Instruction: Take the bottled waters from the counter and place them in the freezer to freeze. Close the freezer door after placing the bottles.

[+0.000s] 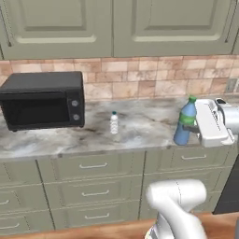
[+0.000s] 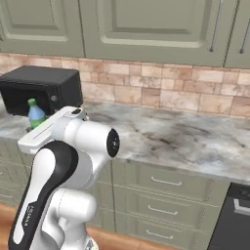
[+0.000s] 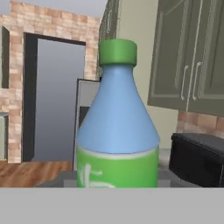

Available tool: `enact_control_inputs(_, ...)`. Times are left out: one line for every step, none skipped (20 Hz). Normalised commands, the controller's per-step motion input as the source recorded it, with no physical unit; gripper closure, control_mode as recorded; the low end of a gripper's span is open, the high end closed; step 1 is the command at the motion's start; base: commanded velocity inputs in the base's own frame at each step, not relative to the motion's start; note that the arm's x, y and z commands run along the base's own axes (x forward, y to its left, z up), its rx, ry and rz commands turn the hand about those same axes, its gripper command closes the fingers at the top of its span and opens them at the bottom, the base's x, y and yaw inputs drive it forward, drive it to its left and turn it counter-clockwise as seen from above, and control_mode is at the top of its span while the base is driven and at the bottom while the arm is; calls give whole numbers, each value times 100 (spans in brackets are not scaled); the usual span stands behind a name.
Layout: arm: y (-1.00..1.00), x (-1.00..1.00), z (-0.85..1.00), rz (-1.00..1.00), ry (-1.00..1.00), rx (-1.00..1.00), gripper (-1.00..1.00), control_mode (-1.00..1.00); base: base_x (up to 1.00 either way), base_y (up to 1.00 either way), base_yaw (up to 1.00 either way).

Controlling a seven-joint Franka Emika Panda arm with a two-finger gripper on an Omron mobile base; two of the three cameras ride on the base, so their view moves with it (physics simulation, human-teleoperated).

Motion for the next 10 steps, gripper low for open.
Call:
enact_control_inputs(0, 0, 0, 0, 0, 0, 100, 100, -91, 32, 17)
enact_control_inputs(0, 0, 0, 0, 0, 0, 100, 100, -89, 34, 17)
enact_control_inputs(0, 0, 0, 0, 0, 0, 100, 100, -86, 34, 17)
enact_control_inputs(0, 0, 0, 0, 0, 0, 100, 100, -85, 37, 17)
enact_control_inputs(0, 0, 0, 0, 0, 0, 100, 100, -83, 39, 16)
enact_control_inputs(0, 0, 0, 0, 0, 0, 100, 100, -81, 44, 16)
enact_control_inputs(0, 0, 0, 0, 0, 0, 100, 100, -82, 44, 15)
enact_control_inputs(0, 0, 0, 0, 0, 0, 100, 100, -76, 48, 16)
enact_control_inputs(0, 0, 0, 0, 0, 0, 100, 100, -91, 52, 18)
enact_control_inputs(0, 0, 0, 0, 0, 0, 100, 100, -85, 51, 19)
